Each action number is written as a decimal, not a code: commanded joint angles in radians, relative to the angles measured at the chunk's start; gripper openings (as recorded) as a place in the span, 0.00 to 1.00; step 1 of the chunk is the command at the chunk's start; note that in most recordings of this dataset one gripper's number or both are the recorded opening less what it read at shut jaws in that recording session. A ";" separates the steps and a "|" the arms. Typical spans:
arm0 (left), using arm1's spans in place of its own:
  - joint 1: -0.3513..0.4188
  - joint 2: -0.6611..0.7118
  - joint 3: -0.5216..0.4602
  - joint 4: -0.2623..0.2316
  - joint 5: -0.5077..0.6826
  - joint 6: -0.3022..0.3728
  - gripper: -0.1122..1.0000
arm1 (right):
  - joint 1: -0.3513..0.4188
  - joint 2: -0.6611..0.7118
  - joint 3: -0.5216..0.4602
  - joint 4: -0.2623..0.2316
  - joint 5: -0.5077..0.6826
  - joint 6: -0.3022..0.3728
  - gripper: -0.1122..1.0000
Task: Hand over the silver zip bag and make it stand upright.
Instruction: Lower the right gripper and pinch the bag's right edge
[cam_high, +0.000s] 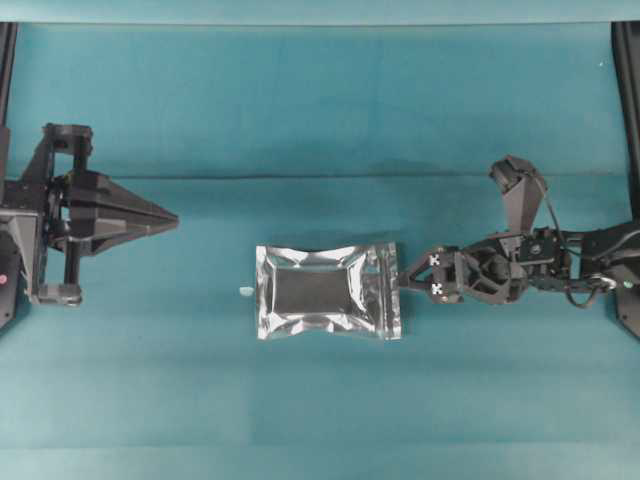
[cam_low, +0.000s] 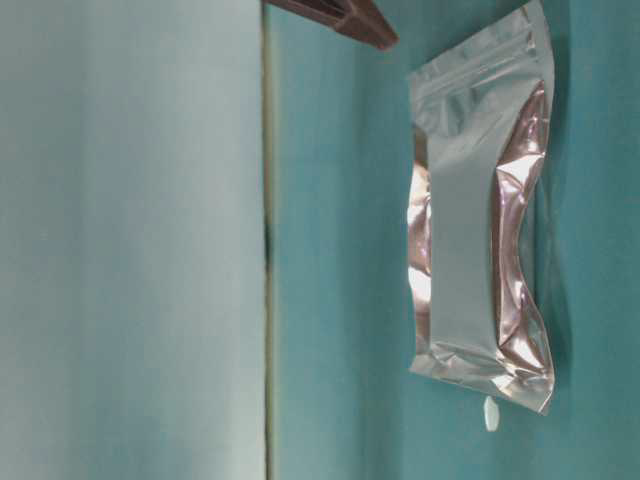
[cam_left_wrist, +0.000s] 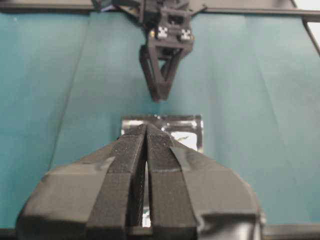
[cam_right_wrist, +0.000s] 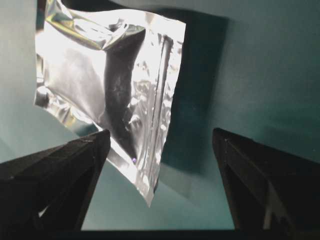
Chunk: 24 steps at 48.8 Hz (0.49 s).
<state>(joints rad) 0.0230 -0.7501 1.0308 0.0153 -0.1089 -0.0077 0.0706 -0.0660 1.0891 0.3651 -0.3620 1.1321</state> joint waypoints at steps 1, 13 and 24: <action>0.002 0.000 -0.020 0.002 -0.005 -0.002 0.11 | 0.011 0.025 -0.009 0.003 -0.037 0.018 0.92; 0.002 0.000 -0.021 0.002 -0.005 -0.002 0.11 | 0.015 0.086 -0.031 0.003 -0.066 0.025 0.92; 0.002 0.000 -0.020 0.002 -0.005 -0.003 0.11 | 0.017 0.133 -0.072 0.003 -0.080 0.026 0.92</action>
<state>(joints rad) 0.0230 -0.7501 1.0308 0.0138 -0.1089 -0.0077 0.0844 0.0537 1.0416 0.3666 -0.4310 1.1490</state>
